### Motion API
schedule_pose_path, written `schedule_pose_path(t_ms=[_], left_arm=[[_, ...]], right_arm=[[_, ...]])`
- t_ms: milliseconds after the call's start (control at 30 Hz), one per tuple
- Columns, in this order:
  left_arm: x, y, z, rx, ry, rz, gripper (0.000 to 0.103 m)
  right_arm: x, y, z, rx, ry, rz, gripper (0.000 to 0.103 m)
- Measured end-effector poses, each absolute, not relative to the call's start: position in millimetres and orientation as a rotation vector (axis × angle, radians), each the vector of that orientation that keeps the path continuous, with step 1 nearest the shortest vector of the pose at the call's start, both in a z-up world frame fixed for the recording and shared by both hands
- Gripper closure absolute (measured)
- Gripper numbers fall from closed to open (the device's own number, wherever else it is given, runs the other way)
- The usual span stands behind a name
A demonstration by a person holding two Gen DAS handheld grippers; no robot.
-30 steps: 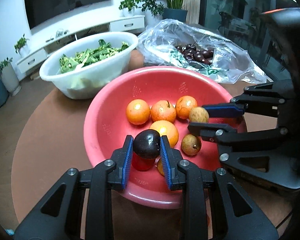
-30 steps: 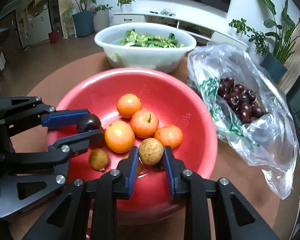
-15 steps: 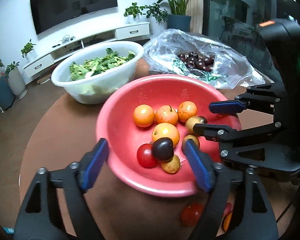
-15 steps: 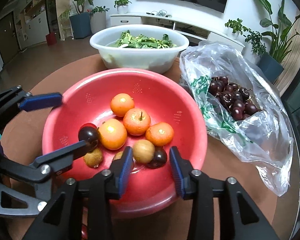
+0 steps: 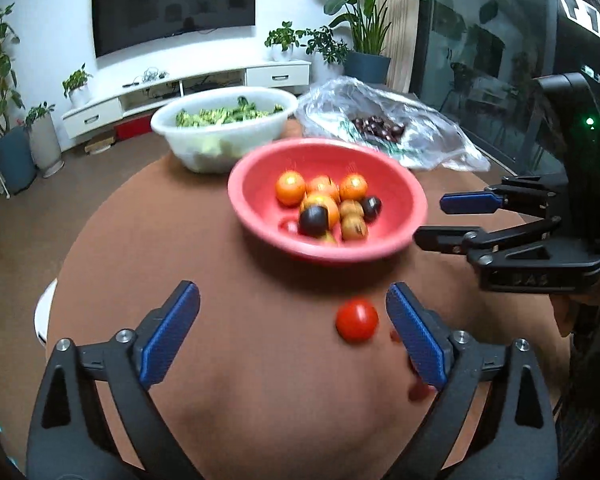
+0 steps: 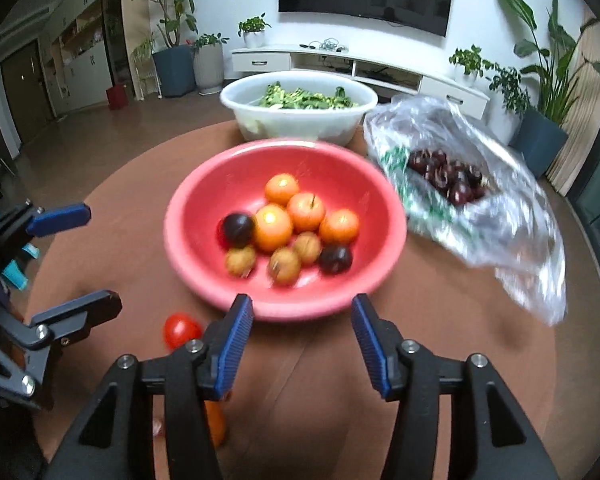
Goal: Organize fruits
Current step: 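Grasp a red grape with the left tool while the right tool grasps a tangerine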
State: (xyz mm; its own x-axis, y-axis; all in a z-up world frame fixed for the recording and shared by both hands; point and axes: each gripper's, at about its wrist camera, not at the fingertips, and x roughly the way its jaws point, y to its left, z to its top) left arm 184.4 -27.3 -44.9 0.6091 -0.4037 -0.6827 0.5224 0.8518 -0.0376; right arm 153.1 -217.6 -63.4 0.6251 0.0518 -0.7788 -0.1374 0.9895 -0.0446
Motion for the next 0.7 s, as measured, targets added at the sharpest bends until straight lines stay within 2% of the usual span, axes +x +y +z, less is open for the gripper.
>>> schedule_pose_path(t_ms=[200,267,700], left_arm=[[139,-14,-65,0.141,0.788,-0.542,0.008],[128,-15,-69,0.152,0.796,-0.548,0.008],[109,-35,-91,0.218,0.846,-0.588,0.008]], right_arm=[[109,-207,-91,-0.069,0.962,0.17,0.049],[100,-204,-93,-0.075,0.934,0.169,0.049],[101,-201,-96,0.095,0.981,0.234,0.049]])
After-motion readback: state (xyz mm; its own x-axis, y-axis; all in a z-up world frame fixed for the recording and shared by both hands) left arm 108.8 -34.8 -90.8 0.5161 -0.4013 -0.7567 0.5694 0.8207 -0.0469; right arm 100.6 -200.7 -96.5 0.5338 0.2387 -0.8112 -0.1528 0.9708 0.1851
